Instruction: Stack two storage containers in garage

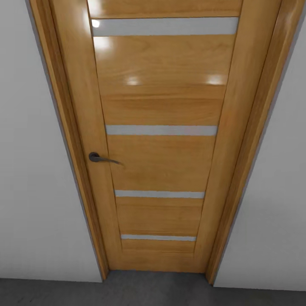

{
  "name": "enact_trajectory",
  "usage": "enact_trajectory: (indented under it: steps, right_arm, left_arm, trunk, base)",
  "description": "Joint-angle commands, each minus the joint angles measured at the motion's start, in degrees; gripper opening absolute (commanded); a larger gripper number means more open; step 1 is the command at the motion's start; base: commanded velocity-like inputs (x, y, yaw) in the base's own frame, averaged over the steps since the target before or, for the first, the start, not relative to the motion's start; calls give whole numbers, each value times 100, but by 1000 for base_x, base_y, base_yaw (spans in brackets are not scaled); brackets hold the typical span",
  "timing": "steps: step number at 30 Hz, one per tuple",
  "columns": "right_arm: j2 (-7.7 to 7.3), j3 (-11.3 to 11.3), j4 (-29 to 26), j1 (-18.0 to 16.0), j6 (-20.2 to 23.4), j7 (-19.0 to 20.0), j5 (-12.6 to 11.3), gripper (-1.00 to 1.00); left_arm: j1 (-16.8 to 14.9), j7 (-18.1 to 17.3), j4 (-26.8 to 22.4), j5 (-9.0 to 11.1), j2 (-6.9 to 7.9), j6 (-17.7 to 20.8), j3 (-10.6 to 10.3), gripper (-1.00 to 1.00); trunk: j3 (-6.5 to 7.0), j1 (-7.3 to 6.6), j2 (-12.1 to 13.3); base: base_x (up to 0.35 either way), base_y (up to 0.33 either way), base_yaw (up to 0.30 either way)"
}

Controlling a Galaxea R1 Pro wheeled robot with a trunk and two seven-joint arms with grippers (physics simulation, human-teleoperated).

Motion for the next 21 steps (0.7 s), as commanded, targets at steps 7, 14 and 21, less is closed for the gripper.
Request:
enact_trajectory:
  steps: [7,14,21]
  right_arm:
    - [-1,11,8,-4,-15,8,4,100]
    - [-1,13,8,-4,-13,9,4,100]
    - [-1,8,8,-4,-19,9,4,100]
  left_arm:
    - [2,6,-10,38,4,-9,1,100]
    - [0,6,-10,39,5,-10,1,100]
    - [1,6,-10,36,6,-10,1,100]
  trunk:
    - [-5,0,-3]
    - [-5,0,-3]
    - [-5,0,-3]
  base:
    - [21,-18,11]
    - [2,-1,1]
    - [0,0,0]
